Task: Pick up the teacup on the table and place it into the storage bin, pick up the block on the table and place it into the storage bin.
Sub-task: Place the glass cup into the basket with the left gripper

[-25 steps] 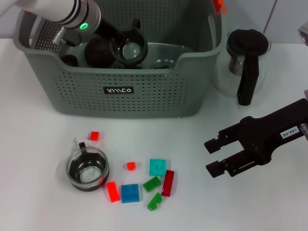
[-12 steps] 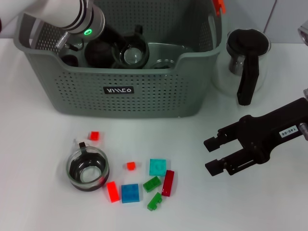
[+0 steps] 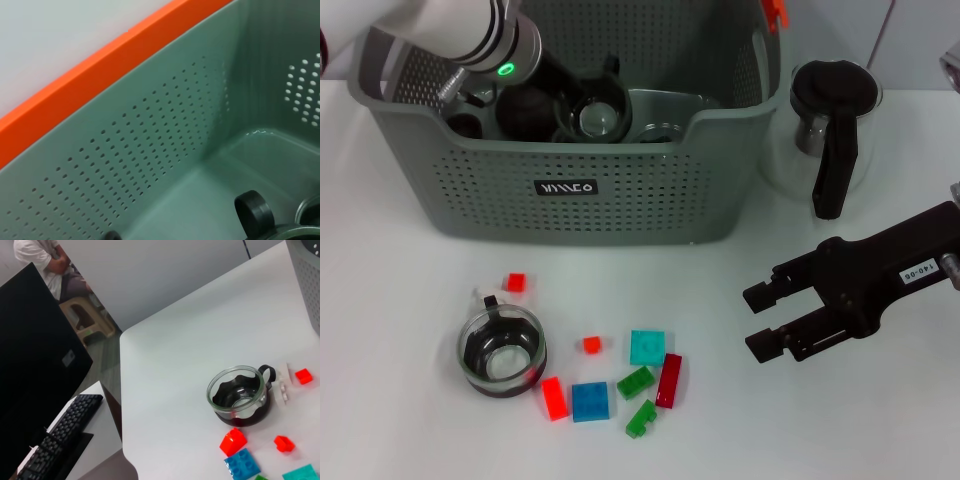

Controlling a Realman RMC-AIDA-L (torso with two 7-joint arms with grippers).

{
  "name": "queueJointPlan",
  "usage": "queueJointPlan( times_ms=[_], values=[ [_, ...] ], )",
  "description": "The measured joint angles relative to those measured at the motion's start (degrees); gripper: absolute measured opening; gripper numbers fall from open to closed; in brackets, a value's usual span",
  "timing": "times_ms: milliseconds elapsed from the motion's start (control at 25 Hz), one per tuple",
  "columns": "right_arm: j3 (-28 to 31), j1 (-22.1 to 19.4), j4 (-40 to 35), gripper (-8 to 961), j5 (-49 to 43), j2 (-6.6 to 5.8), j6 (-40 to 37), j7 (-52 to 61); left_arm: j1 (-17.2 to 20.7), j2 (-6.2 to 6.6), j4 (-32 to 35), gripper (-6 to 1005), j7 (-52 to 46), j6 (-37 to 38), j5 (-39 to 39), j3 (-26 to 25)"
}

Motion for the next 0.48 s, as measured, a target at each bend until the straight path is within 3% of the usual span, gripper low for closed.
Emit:
queueJointPlan(
  times_ms=[320, 480],
  values=[
    [0.0, 0.0, 0.0, 760, 0.0, 0.0, 0.02, 0.0, 0.21, -0.16, -0.67, 94, -0.38, 0.47, -0.01, 0.1],
    [0.0, -0.2, 0.0, 760, 0.0, 0.0, 0.02, 0.03, 0.25, -0.17, -0.98, 250, -0.42, 0.83, -0.01, 0.03]
  ],
)
